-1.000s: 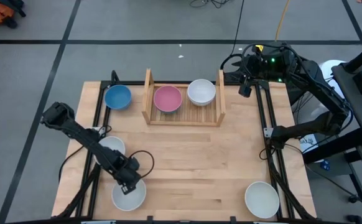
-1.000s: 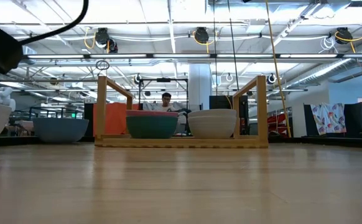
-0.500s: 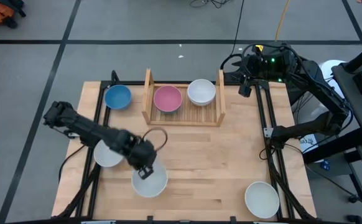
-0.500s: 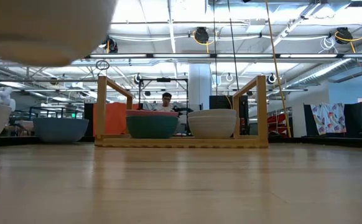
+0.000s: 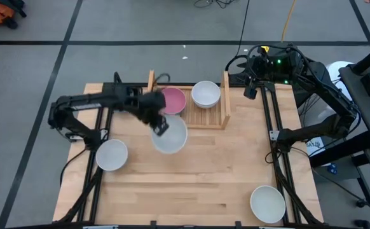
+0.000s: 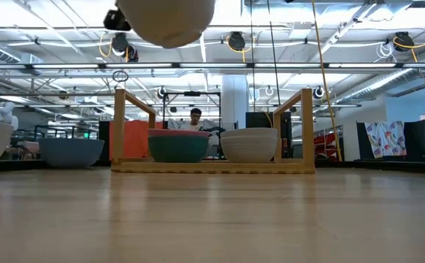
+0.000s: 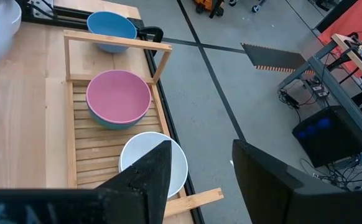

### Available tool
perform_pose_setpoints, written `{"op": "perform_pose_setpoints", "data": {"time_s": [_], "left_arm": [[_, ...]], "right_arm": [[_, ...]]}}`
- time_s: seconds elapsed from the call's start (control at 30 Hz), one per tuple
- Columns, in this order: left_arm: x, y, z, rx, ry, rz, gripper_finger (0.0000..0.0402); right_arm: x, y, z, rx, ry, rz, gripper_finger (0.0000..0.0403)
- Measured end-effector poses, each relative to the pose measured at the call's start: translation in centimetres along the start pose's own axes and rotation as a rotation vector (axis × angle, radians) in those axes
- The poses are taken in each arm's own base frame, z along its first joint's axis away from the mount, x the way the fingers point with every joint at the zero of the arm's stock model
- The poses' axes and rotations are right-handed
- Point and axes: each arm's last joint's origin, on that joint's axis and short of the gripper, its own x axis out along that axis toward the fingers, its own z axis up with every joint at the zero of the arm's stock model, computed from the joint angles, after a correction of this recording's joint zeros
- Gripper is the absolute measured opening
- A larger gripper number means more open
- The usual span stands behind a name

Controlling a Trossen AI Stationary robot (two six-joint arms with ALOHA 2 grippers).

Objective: Place and stack bowls onto a shelf
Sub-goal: Stack the bottom left white bowl on top of the other white bowl on the shelf

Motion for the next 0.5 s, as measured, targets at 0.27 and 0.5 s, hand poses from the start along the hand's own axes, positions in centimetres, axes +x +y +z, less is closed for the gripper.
{"op": "perform_pose_setpoints", "data": {"time_s": [0.27,0.5], "left_arm": [[-1.2,4.9,4.2,0.049,-0.081,0.061,0.0005],[-1.4,6.9,8.7,0.146,-0.134,0.087,0.0005]], "right_arm": [[0.0,0.0,0.0,0.0,0.0,0.0,0.0165],[0.0,0.0,0.0,0.0,0.0,0.0,0.0165]]}}
